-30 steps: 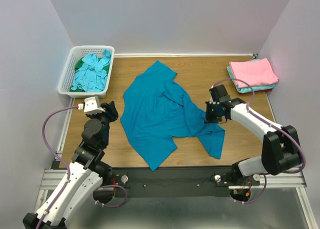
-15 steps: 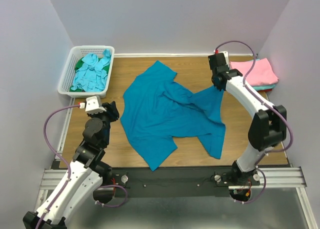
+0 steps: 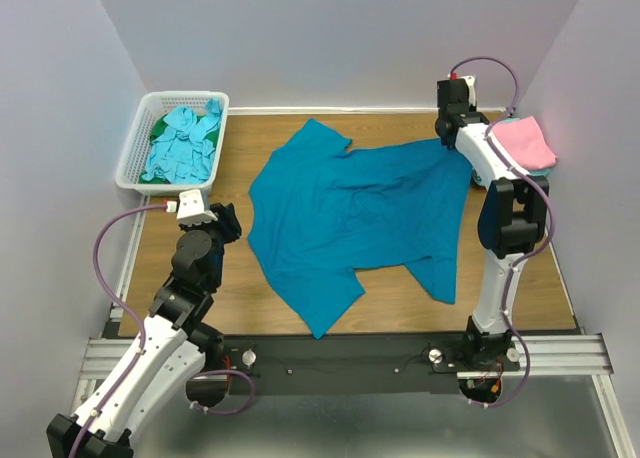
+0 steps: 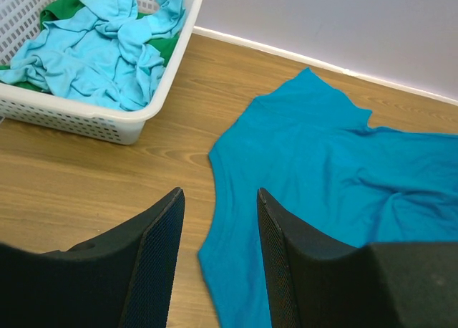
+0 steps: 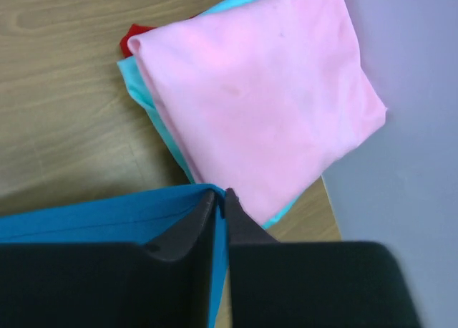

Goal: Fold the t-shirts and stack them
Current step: Flatten the tshirt out

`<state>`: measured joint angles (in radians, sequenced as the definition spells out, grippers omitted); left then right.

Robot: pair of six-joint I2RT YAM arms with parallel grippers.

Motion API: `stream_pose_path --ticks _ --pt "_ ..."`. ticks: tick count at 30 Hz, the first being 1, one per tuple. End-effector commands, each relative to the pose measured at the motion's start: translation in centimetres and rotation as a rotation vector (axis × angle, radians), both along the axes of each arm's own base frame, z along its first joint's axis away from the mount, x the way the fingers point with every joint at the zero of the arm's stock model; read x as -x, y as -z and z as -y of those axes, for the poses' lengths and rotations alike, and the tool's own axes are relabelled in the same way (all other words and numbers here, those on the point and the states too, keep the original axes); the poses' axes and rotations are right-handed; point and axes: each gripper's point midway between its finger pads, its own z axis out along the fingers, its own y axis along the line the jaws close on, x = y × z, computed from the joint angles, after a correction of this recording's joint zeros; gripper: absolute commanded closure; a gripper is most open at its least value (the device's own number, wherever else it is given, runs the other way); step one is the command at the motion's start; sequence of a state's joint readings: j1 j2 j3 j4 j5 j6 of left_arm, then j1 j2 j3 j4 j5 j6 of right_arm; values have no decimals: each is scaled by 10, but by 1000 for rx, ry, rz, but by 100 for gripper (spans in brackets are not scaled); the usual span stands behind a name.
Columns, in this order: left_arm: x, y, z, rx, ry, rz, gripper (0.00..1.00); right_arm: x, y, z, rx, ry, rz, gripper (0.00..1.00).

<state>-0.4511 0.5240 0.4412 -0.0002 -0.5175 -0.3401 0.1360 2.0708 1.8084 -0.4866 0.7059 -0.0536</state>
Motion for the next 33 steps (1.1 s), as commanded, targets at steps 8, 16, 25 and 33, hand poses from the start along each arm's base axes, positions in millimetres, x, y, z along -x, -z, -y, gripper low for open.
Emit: stream_pose_path --ticks 8,16,25,33 --pt "-3 -8 -2 8 -10 19 47 -34 -13 -58 -236 -153 118 55" --pt "-3 -8 -1 8 -7 19 47 -8 35 -247 -735 -573 -24 55" --pt "-2 -12 -1 14 -4 33 47 12 97 -356 -822 -729 -167 48" --pt "-1 -16 -1 19 1 47 47 30 145 -403 -823 -792 -256 45"
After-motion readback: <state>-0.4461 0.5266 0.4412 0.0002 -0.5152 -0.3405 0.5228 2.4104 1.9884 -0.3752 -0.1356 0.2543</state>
